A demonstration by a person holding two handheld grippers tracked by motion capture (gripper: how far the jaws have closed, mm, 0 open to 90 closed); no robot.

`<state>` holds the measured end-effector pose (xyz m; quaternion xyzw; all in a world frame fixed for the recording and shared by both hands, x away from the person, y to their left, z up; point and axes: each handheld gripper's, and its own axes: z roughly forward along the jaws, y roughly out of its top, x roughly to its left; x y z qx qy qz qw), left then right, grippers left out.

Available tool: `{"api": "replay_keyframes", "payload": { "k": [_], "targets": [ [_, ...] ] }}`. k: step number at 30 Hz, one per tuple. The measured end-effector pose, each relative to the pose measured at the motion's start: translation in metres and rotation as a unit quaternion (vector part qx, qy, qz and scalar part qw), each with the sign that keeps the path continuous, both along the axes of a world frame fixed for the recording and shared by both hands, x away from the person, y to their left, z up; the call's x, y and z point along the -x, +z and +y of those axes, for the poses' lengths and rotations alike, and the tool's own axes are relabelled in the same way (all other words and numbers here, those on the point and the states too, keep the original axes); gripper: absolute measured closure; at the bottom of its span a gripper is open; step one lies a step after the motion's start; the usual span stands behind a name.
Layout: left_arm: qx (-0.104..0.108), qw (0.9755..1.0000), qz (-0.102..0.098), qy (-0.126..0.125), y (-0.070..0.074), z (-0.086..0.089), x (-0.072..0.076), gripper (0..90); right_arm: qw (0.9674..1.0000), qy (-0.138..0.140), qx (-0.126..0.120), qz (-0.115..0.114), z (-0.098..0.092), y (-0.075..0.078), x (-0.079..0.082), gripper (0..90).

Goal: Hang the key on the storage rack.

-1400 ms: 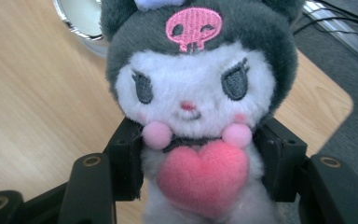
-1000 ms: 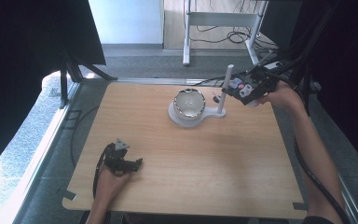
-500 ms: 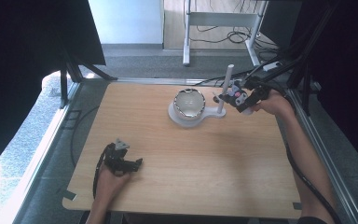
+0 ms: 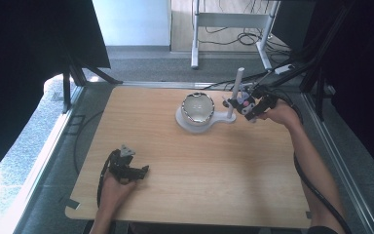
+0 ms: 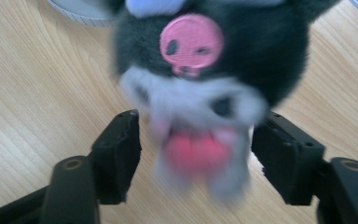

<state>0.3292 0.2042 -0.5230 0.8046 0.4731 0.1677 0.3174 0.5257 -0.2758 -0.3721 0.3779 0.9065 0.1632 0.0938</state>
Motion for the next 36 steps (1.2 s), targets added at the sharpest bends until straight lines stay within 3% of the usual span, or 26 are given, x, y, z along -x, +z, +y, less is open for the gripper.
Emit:
{"api": "replay_keyframes", "payload": {
  "k": [8,15,29,36],
  "targets": [
    [0.000,1.0000,0.000,0.000,0.000,0.000,0.000,3.8,0.9996,0.021,0.012,-0.017,0.002,0.003,0.008,21.7],
    [0.000,1.0000,0.000,0.000,0.000,0.000,0.000,3.7,0.9985,0.042,0.015,-0.031,0.002,0.005,0.025,13.7],
    [0.000,1.0000,0.000,0.000,0.000,0.000,0.000,3.7,0.9971,0.055,0.017,-0.050,0.002,0.008,0.054,7.0],
    [-0.001,1.0000,-0.001,-0.001,0.000,0.000,0.000,3.8,0.9954,0.076,0.012,-0.058,0.007,0.008,0.072,4.5]
  ]
}}
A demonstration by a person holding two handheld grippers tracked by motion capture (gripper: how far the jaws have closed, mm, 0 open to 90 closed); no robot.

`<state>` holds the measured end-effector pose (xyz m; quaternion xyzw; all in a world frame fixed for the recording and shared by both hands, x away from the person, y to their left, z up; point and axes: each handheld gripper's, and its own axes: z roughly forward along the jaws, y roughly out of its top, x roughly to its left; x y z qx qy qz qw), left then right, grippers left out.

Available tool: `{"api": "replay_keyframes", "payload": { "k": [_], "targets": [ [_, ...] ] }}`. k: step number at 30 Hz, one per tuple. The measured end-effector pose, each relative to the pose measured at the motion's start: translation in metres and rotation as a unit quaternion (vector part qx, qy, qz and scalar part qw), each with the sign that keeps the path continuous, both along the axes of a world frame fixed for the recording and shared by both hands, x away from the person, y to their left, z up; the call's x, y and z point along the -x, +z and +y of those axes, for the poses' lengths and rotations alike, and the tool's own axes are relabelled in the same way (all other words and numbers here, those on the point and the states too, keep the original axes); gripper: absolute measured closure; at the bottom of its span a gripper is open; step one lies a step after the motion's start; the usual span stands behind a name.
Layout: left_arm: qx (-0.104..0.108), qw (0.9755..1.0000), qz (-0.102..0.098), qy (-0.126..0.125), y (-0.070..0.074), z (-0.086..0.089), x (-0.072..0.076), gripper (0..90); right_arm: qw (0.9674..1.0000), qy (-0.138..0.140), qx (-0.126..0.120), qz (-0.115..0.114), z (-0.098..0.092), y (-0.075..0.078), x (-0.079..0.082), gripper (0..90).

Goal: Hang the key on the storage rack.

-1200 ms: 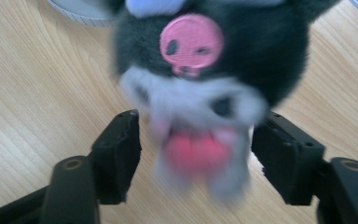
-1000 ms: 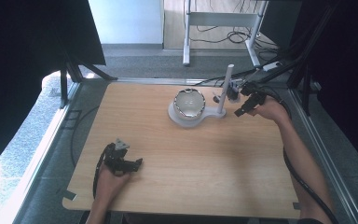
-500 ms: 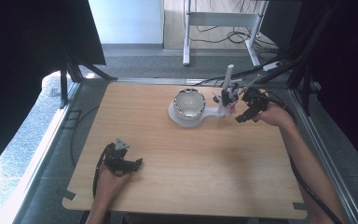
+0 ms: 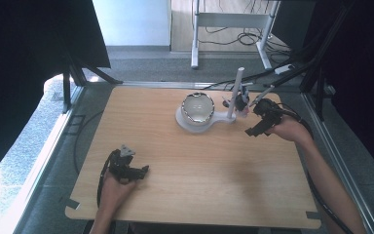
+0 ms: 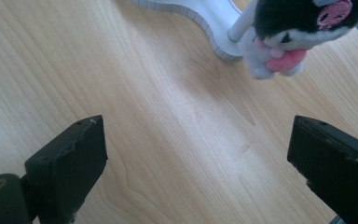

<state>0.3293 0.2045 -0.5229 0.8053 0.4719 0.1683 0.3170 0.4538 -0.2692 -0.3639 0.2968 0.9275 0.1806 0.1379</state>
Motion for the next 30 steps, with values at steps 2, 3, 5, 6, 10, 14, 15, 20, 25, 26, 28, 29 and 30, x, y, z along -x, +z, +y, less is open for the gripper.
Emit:
{"api": "replay_keyframes", "payload": {
  "k": [2,3,5,6,10,14,15,20,25,26,28,29,30],
  "targets": [
    [0.000,1.0000,0.000,0.000,0.000,0.000,0.000,3.8,1.0000,0.001,-0.001,-0.003,0.000,0.000,0.003,4.2],
    [0.000,1.0000,0.000,0.000,0.000,0.000,0.000,3.8,1.0000,0.002,-0.003,-0.005,0.000,0.001,0.006,3.9],
    [0.001,1.0000,-0.001,0.001,0.000,0.000,0.000,3.8,0.9999,0.006,-0.007,-0.008,-0.001,0.001,0.013,3.4],
    [0.001,1.0000,-0.001,0.001,0.000,0.000,0.000,3.8,0.9999,0.006,-0.007,-0.008,-0.001,0.001,0.013,3.4],
    [0.001,1.0000,-0.001,0.002,0.000,0.000,0.000,3.7,0.9998,0.009,-0.010,-0.012,-0.003,0.001,0.022,3.0],
    [0.000,1.0000,0.000,0.000,0.000,0.000,0.000,3.7,0.9997,0.008,-0.013,-0.018,-0.007,0.001,0.030,2.9],
    [0.000,1.0000,0.000,0.000,0.000,0.000,0.000,3.8,0.9997,0.009,-0.013,-0.019,-0.008,0.001,0.031,2.9],
    [0.001,1.0000,-0.001,0.001,0.000,0.000,0.000,3.8,0.9995,0.004,-0.016,-0.025,-0.014,0.001,0.041,3.0],
    [0.001,1.0000,-0.001,0.001,0.000,0.000,0.000,3.8,0.9993,0.000,-0.021,-0.031,-0.022,0.000,0.050,3.2],
    [0.001,1.0000,-0.001,0.001,0.000,0.000,0.000,3.8,0.9992,-0.002,-0.023,-0.033,-0.023,0.000,0.052,3.2],
    [0.001,1.0000,-0.001,0.001,0.000,0.000,0.000,3.8,0.9990,-0.002,-0.026,-0.036,-0.025,0.000,0.056,3.2],
    [0.002,1.0000,-0.001,0.001,0.000,0.000,0.000,3.8,0.9989,-0.003,-0.028,-0.037,-0.027,-0.001,0.058,3.2],
    [0.001,1.0000,-0.001,0.001,0.000,0.000,0.000,3.7,0.9988,-0.004,-0.030,-0.039,-0.028,-0.001,0.061,3.2]
  ]
}}
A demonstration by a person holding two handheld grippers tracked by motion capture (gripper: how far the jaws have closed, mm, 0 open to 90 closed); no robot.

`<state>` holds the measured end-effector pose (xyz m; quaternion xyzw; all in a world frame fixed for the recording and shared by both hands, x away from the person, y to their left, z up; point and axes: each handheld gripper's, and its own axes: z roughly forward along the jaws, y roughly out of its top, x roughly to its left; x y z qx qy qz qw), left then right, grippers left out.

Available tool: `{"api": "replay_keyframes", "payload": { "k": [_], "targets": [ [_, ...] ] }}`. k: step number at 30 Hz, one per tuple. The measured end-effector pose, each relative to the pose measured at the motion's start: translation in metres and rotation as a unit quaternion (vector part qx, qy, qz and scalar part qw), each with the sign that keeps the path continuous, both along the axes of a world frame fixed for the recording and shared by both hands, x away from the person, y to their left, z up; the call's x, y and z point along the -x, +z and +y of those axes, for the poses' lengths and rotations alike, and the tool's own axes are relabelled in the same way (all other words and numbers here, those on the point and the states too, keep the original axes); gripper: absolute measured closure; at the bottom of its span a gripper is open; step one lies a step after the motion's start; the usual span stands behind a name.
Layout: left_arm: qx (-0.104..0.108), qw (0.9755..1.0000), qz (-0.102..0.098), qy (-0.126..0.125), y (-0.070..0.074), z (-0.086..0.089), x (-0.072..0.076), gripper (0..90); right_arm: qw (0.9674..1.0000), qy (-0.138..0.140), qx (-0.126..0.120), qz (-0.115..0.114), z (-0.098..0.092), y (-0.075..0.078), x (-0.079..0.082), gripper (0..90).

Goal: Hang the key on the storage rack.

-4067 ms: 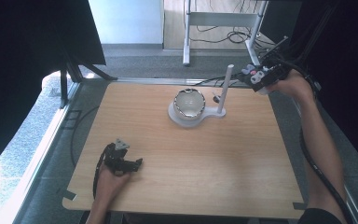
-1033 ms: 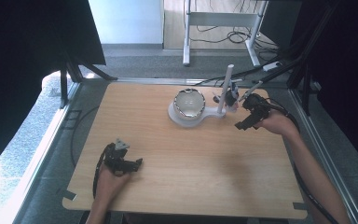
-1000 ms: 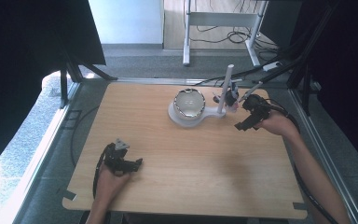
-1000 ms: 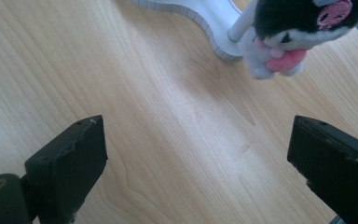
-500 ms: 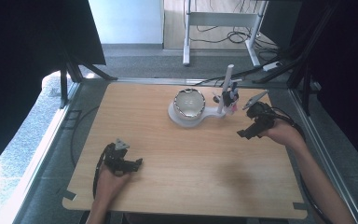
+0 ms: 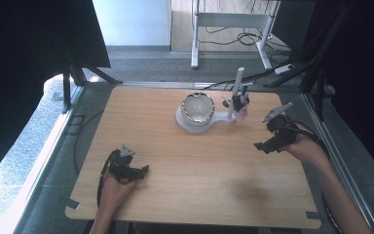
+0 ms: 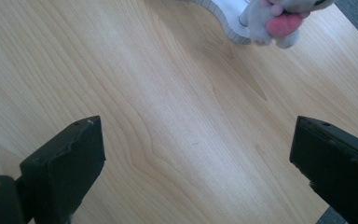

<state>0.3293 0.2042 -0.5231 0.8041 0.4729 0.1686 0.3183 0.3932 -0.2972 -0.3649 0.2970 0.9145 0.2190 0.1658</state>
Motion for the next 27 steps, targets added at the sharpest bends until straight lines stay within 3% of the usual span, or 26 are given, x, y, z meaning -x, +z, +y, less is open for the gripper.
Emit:
{"api": "replay_keyframes", "payload": {
  "k": [9,27],
  "targets": [
    [0.001,1.0000,0.002,0.000,0.000,0.000,0.000,3.8,0.9996,-0.008,-0.021,-0.016,-0.012,-0.005,0.020,3.2],
    [0.000,1.0000,0.001,0.000,0.000,0.000,0.000,3.8,0.9965,-0.036,-0.069,-0.030,-0.026,-0.033,0.046,3.6]
  ]
}}
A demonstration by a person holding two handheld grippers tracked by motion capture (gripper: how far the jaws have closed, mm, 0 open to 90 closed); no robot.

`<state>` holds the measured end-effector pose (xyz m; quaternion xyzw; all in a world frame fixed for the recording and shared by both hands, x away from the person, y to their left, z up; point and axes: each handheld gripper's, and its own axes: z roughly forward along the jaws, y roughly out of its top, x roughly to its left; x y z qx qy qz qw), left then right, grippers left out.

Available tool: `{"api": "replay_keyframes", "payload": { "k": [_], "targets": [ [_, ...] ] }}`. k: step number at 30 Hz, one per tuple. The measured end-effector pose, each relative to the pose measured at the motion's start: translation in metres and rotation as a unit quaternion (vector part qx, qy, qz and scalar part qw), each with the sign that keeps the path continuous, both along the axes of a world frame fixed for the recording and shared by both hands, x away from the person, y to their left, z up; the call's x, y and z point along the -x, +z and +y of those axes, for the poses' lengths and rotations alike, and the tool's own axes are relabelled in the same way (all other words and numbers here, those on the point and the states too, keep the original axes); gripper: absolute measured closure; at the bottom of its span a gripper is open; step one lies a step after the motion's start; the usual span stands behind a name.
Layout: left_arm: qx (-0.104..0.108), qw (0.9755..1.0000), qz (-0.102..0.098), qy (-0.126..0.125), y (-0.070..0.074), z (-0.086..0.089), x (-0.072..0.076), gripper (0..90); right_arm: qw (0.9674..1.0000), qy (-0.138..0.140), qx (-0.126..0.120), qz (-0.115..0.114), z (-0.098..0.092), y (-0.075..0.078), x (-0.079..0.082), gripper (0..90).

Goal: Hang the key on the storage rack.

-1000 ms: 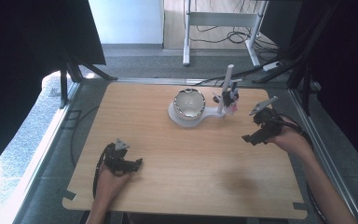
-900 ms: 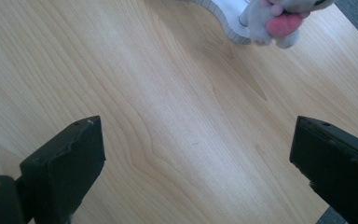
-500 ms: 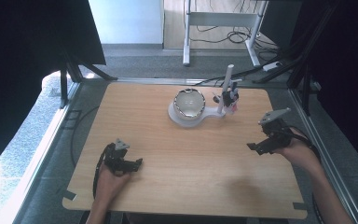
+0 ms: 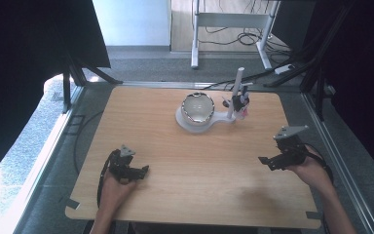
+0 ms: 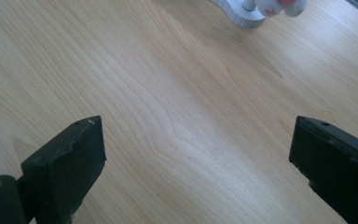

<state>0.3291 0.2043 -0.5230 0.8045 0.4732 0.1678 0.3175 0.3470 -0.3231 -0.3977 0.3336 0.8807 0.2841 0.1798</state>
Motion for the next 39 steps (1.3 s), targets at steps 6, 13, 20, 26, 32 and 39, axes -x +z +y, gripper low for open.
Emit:
{"api": "replay_keyframes", "payload": {
  "k": [6,13,20,26,32,39],
  "targets": [
    [0.000,1.0000,0.000,0.000,0.000,0.000,0.000,3.8,0.9998,-0.018,-0.009,-0.005,-0.002,-0.015,0.006,3.6],
    [0.000,1.0000,0.000,0.000,0.000,0.000,0.000,3.8,0.9992,-0.035,0.001,-0.018,-0.001,-0.035,0.010,3.6],
    [0.000,1.0000,0.000,0.000,0.000,0.000,0.000,3.8,0.9990,-0.044,-0.007,-0.010,0.000,-0.060,0.012,3.6],
    [0.000,1.0000,0.000,0.000,0.000,0.000,0.000,3.8,0.9987,-0.048,-0.018,0.000,0.003,-0.079,0.012,3.6],
    [0.000,1.0000,0.000,0.000,0.000,0.000,0.000,3.8,0.9980,-0.054,-0.032,0.005,0.005,-0.098,0.014,3.6],
    [0.000,1.0000,0.000,0.000,0.000,0.000,0.000,3.8,0.9957,-0.065,-0.064,0.011,0.006,-0.119,0.014,0.0]
  ]
}}
